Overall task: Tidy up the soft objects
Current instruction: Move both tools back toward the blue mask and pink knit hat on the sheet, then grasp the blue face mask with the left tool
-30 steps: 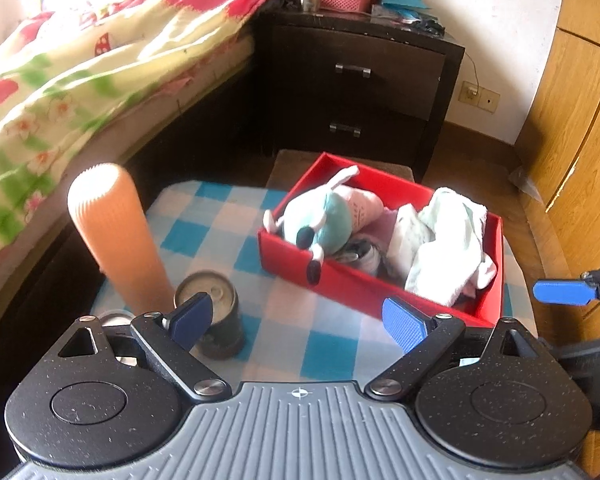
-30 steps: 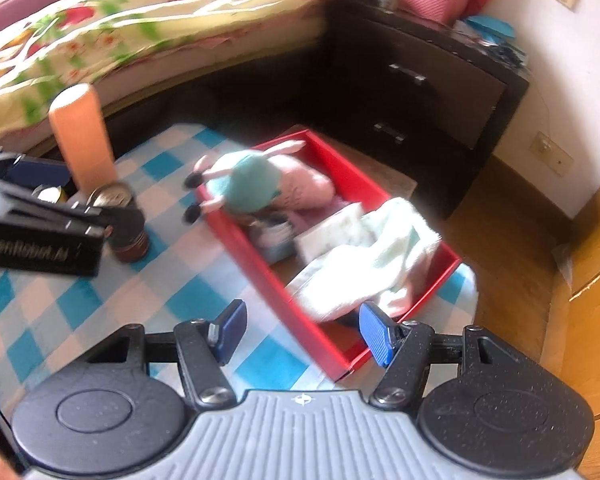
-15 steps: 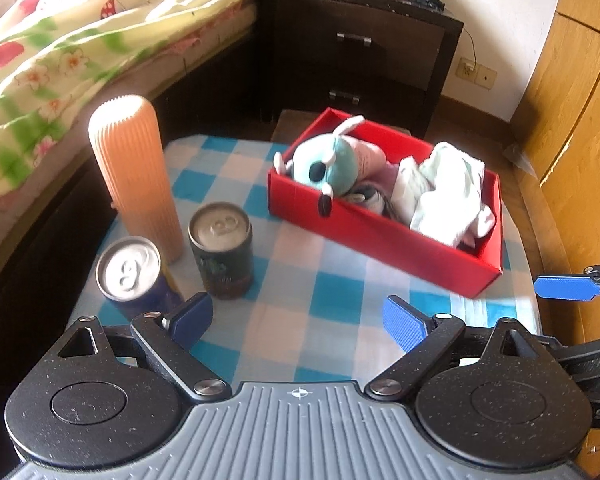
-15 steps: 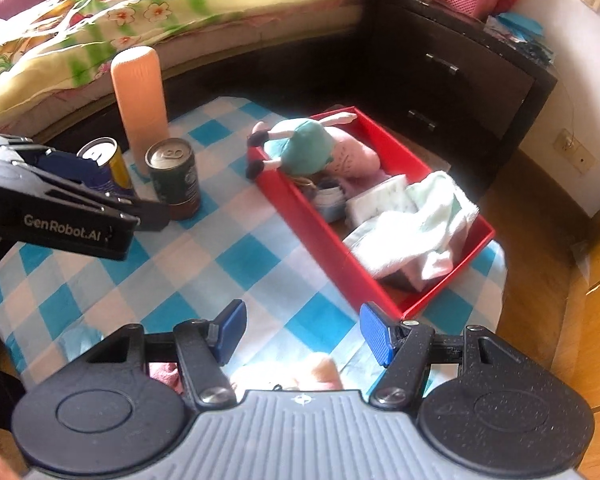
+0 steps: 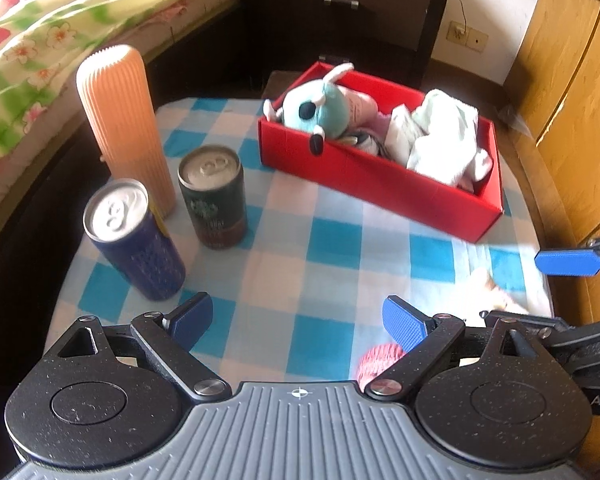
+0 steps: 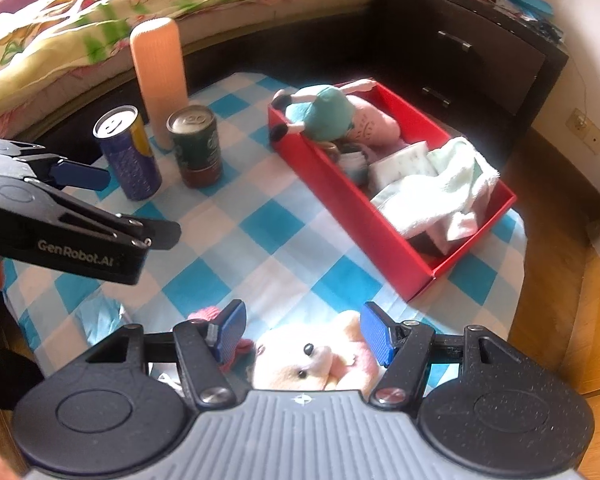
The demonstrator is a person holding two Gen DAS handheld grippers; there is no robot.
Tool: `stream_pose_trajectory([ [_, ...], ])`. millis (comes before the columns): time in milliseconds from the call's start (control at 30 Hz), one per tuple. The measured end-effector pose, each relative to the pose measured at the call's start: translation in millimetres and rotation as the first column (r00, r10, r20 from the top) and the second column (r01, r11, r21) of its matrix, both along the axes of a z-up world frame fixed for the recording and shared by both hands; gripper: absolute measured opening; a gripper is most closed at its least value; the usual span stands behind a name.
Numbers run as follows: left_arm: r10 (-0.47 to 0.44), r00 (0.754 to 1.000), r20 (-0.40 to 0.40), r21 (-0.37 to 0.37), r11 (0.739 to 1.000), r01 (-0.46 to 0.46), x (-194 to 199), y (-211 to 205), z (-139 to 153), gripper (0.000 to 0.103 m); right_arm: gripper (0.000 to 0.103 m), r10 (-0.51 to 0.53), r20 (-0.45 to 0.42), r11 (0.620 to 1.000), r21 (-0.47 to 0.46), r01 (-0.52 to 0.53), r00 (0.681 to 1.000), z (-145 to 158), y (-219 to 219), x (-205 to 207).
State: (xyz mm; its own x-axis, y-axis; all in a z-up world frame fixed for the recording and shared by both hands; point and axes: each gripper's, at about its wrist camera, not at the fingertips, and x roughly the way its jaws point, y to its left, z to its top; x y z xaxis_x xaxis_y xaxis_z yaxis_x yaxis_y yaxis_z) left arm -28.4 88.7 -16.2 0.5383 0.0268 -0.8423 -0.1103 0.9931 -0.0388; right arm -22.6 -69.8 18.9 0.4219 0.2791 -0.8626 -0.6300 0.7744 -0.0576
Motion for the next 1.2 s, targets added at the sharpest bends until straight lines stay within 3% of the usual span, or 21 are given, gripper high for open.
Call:
stream_pose_trajectory([
  [1200, -0.03, 0.986, -0.162, -0.009, 1.0, 0.028, -42.1, -12.1, -49.0, 0.089, 0.042, 0.023, -0.021, 0.999, -0.027, -0.024, 1.0, -14.3, -0.5, -27.7],
])
